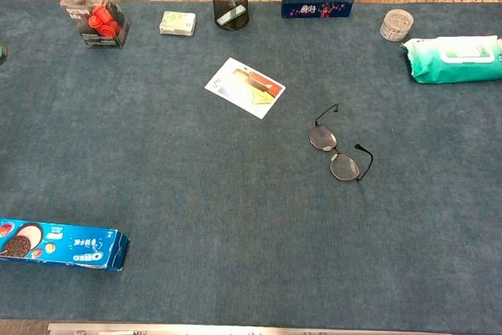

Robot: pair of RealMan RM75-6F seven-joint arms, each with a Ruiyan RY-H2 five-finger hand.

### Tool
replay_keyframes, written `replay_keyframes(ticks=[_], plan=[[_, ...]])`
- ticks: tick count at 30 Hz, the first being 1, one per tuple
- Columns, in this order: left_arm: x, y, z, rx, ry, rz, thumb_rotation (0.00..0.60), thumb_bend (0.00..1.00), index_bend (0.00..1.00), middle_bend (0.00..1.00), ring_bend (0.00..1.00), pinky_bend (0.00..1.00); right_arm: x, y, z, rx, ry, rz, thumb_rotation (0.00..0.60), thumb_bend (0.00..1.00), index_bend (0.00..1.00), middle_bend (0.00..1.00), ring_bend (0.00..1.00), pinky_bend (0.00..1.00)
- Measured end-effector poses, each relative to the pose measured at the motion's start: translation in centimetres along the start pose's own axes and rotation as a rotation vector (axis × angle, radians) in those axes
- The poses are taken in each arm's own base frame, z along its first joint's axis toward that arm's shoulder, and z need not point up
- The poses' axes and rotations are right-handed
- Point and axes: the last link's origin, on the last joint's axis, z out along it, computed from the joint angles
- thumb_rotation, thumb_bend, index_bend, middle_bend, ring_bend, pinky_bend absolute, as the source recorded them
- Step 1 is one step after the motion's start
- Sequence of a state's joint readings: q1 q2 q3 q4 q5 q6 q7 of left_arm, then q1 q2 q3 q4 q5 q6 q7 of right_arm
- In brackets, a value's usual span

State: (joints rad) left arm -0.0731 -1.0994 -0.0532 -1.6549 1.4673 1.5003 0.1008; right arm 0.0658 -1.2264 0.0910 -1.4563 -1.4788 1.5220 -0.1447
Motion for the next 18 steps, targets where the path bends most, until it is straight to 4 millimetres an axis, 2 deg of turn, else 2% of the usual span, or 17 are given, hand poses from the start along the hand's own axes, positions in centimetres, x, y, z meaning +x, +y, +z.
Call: replay_keyframes(ticks=[12,18], plan=[[0.5,-0.3,-0.6,0.015,0.020,-0.007,0.600,0.59,0.49,0.39,0.36,0.45,-1.6,-1.6,0.3,0.081,-0.079,0.038,0.600,0.33,0.26,0.31,0.17,0.35],[0.5,-0.1,-0.7,0.002,0.017,-0.006,0.600,0.59,0.49,0.39,0.36,0.45,-1.0,-4.1,-0.1,0.201,-0.077,0.111,0.600,0.33,0.26,0.31,0.17,0.35]])
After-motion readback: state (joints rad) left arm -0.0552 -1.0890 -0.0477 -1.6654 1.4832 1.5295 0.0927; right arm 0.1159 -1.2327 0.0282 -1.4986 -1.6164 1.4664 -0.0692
